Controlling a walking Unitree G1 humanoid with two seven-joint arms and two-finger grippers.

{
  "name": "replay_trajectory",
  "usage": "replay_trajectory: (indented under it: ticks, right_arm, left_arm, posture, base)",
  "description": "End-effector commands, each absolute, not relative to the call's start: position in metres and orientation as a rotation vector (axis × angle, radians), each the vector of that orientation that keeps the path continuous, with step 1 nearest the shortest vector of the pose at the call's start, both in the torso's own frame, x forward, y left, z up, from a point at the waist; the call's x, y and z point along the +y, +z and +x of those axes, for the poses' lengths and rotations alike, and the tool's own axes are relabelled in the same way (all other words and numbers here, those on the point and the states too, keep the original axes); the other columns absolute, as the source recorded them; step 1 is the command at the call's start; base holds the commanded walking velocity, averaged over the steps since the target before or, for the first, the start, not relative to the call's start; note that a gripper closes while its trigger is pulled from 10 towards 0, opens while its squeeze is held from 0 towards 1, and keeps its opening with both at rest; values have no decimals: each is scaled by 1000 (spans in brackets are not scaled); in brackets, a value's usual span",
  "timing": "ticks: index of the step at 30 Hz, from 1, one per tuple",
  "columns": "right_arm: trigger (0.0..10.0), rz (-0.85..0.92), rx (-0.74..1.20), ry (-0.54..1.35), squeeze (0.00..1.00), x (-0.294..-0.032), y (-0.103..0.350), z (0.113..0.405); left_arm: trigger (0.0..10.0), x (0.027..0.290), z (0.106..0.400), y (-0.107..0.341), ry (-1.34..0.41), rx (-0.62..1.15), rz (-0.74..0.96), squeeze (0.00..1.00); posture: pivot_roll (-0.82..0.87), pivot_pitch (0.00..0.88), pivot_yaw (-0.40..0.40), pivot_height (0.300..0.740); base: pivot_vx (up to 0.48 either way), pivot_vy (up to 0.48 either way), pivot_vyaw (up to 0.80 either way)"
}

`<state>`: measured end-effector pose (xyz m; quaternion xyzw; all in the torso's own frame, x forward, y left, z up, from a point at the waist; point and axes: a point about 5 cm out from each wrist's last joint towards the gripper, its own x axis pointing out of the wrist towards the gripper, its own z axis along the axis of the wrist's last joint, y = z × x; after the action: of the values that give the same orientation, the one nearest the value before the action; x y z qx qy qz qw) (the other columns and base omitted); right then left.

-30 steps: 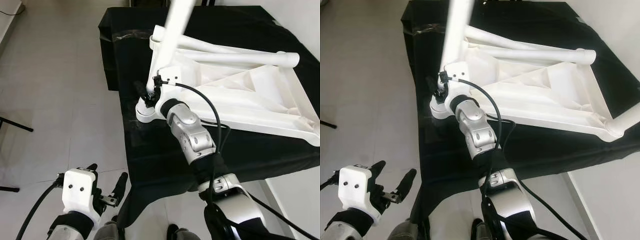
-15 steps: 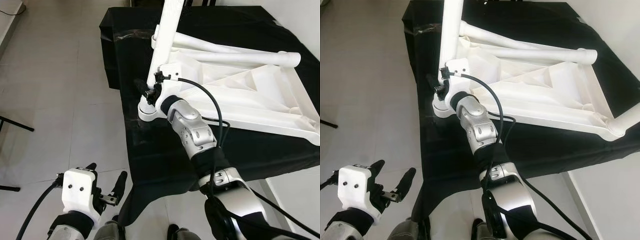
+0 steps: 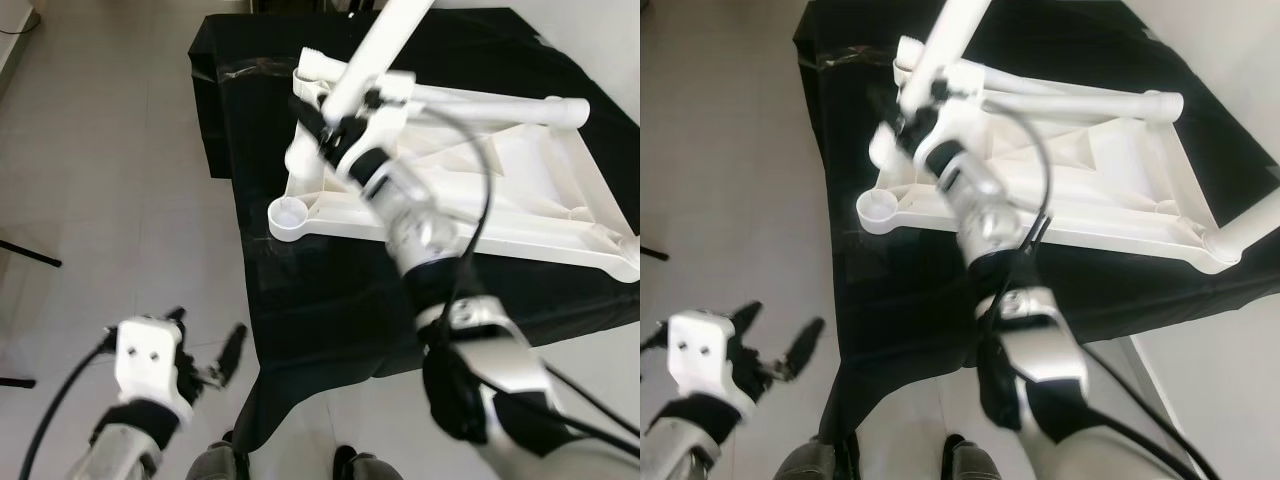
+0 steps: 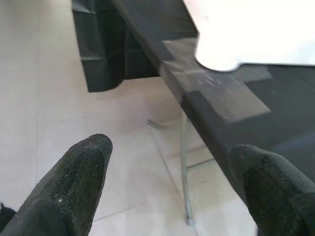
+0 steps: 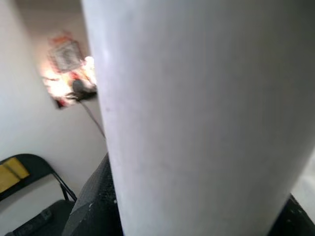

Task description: Building children table

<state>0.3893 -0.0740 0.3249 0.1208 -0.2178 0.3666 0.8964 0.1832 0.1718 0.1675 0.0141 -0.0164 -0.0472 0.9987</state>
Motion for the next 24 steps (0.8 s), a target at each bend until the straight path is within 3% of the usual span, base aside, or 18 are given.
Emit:
replay_trajectory:
  ticks: [1,5,9,24]
  right_arm:
    - [10000,212,-419,803,0,-72,311,387]
    - [10000,120,-341,814,0,-67,281,380]
    - [10000,150,-297,835,0,-65,255,361]
    - [10000,171,-277,899,0,-47,248,330]
  left_arm:
    - [10000,176,184,162,-62,-1,29,0]
    - [10000,181,190,169,-4,-30,53,0]
    - [10000,183,190,171,22,-42,72,0]
    - [10000,181,199,183,-5,-86,154,0]
  posture:
    - [-2,198,-143,740]
    - [-11,186,-146,740]
    - [-31,173,-143,740]
    - [-11,135,-129,740]
  base:
    - [0,0,0]
    - [0,0,0]
    - [0,0,0]
    - [0,0,0]
